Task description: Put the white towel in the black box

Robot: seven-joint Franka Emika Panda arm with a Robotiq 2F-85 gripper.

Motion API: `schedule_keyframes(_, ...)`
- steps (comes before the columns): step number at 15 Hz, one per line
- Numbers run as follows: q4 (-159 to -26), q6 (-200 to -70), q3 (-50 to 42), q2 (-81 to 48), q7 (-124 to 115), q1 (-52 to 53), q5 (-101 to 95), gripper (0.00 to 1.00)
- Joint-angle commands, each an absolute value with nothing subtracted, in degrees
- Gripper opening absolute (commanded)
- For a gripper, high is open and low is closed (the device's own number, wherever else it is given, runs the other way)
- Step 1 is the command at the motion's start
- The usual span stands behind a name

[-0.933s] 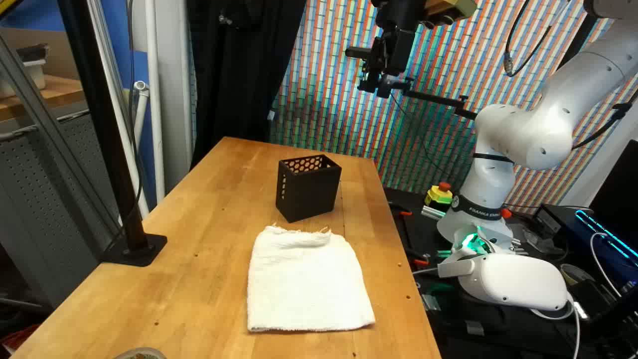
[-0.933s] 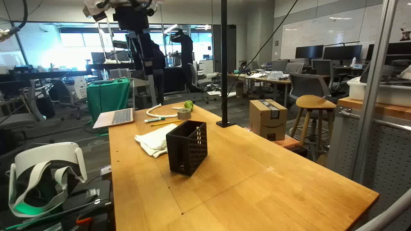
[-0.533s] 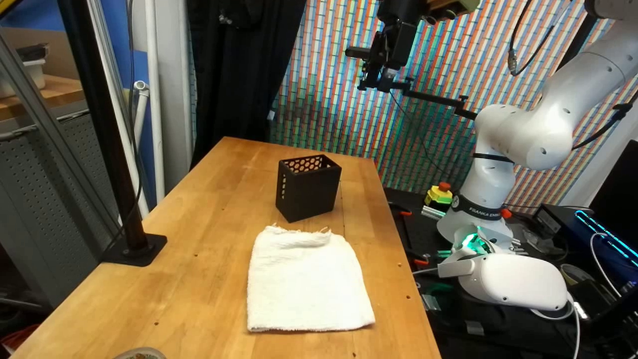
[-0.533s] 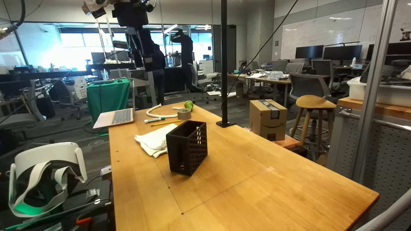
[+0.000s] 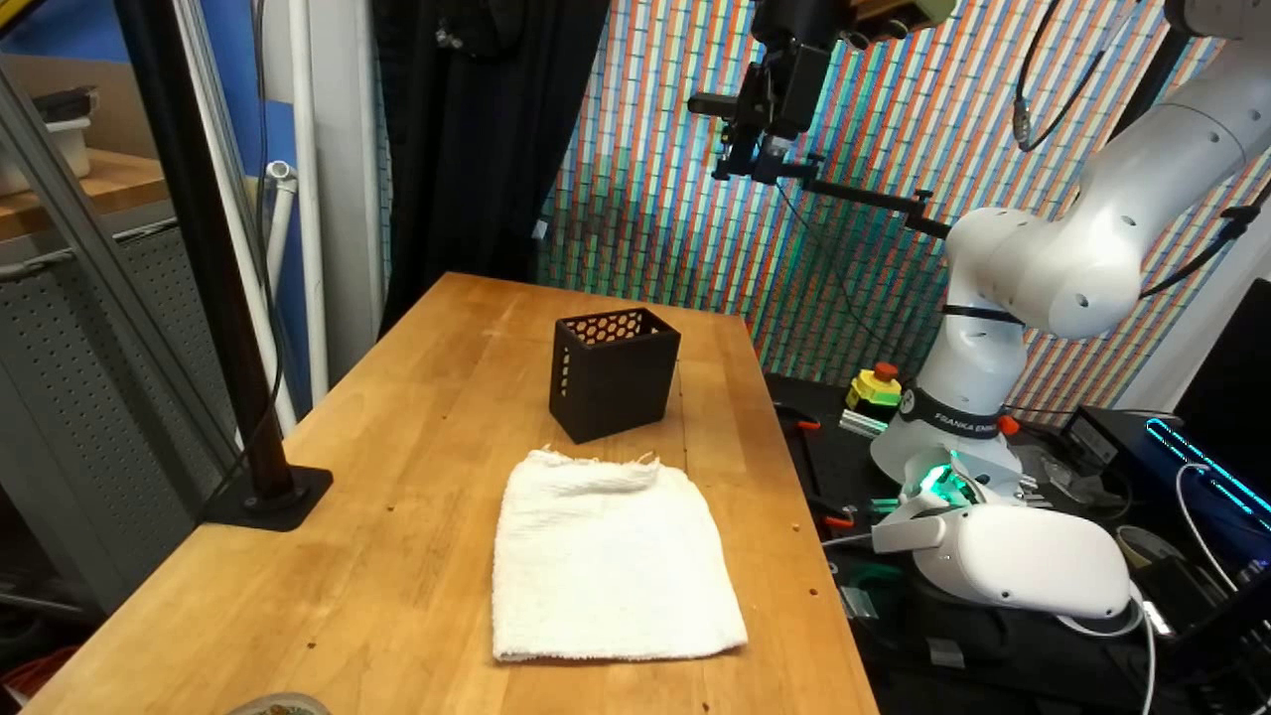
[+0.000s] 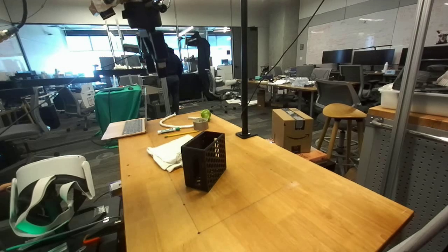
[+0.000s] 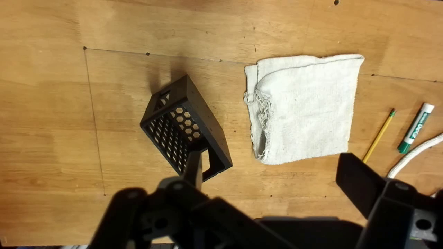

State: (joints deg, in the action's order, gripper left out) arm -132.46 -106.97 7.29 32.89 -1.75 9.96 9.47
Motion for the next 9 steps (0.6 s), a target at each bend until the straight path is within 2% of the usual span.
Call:
schedule_keyframes(1,-132.35,-106.85,7.52,32.86,-1.65,9.67,9.60,1.00)
schedule_keyframes(9,-134.42,-107.61,8.98,32.63,4.64,13.35,10.19,1.00)
